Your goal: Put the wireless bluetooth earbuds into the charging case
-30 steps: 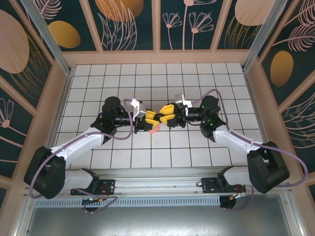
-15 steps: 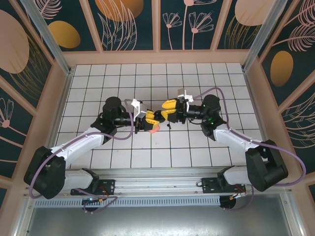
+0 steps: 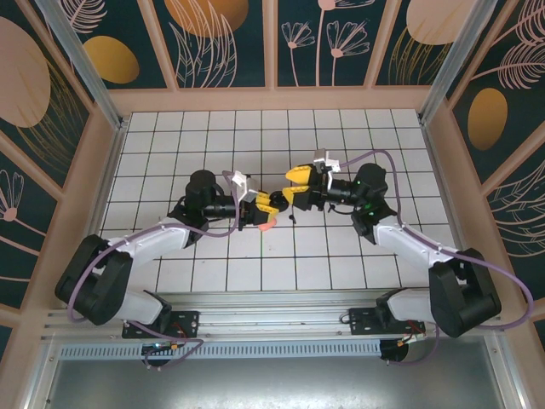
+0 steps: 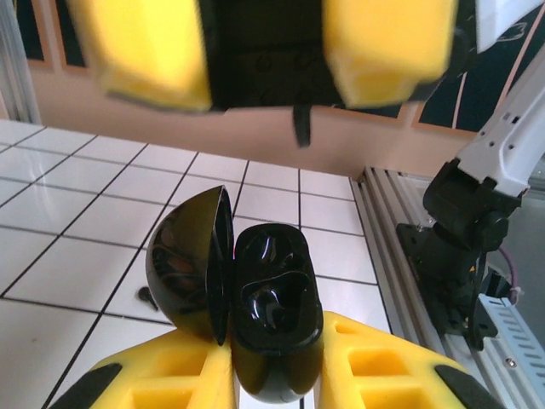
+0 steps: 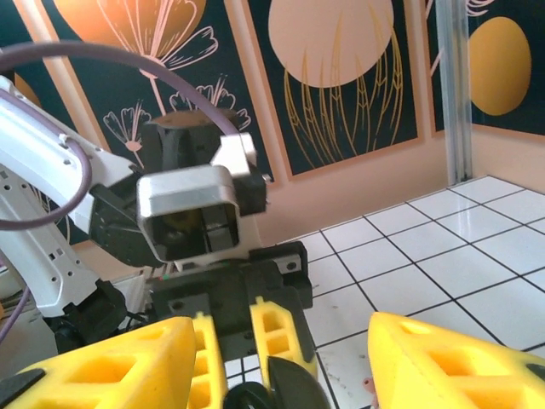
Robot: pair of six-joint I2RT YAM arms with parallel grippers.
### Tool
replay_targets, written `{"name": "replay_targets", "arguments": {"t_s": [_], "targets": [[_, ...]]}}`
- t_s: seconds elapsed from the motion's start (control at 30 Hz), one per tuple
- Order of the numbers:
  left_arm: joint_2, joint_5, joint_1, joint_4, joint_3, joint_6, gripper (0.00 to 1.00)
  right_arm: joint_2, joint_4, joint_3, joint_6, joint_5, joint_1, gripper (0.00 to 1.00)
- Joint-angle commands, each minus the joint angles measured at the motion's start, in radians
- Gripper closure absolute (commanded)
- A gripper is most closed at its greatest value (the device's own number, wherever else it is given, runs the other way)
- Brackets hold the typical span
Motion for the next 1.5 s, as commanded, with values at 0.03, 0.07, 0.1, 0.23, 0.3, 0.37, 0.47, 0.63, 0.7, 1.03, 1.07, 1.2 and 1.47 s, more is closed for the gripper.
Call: {"name": "replay_targets", "arguments": {"t_s": [0.03,0.07,0.1,0.23,0.3,0.37,0.47,0.63,0.7,1.03,1.07,1.2,1.47], "targets": [[0.034,0.026,0.056,0.146,-0.055,-0.089,0.78,-0.043,-0.181,0.044,0.014,0.082,-0.022,0.44],[0.039,0.026,0.071,0.171,-0.074,-0.104,0.78,-0.044,-0.269,0.062,-0.009,0.111,-0.024,0.45],[0.041,0.022,0.081,0.178,-0.085,-0.108,0.78,-0.042,-0.355,0.086,-0.035,0.14,-0.024,0.44],[0.048,0.012,0.12,0.174,-0.122,-0.103,0.78,0.016,-0.738,0.227,-0.109,0.311,-0.023,0.46],[0.054,0.007,0.142,0.187,-0.137,-0.113,0.78,0.064,-0.893,0.298,-0.131,0.372,-0.022,0.48],[0.062,0.002,0.162,0.189,-0.152,-0.114,0.78,0.12,-1.019,0.365,-0.127,0.43,-0.022,0.49],[0.063,0.004,0.186,0.199,-0.178,-0.121,0.79,0.211,-1.18,0.457,-0.126,0.5,-0.018,0.51],[0.048,-0.007,0.204,0.199,-0.211,-0.117,0.79,0.336,-1.33,0.562,-0.129,0.668,0.062,0.54],[0.044,-0.009,0.209,0.196,-0.217,-0.116,0.79,0.386,-1.378,0.601,-0.128,0.724,0.096,0.54],[0.012,-0.034,0.218,0.137,-0.217,-0.089,0.79,0.593,-1.518,0.715,-0.114,0.857,0.191,0.55],[0.009,-0.035,0.217,0.131,-0.215,-0.087,0.79,0.604,-1.515,0.72,-0.113,0.862,0.195,0.56],[0.012,-0.039,0.217,0.112,-0.208,-0.077,0.79,0.648,-1.518,0.739,-0.115,0.862,0.194,0.58],[0.025,-0.037,0.217,0.126,-0.205,-0.09,0.78,0.72,-1.525,0.763,-0.128,0.855,0.201,0.64]]}}
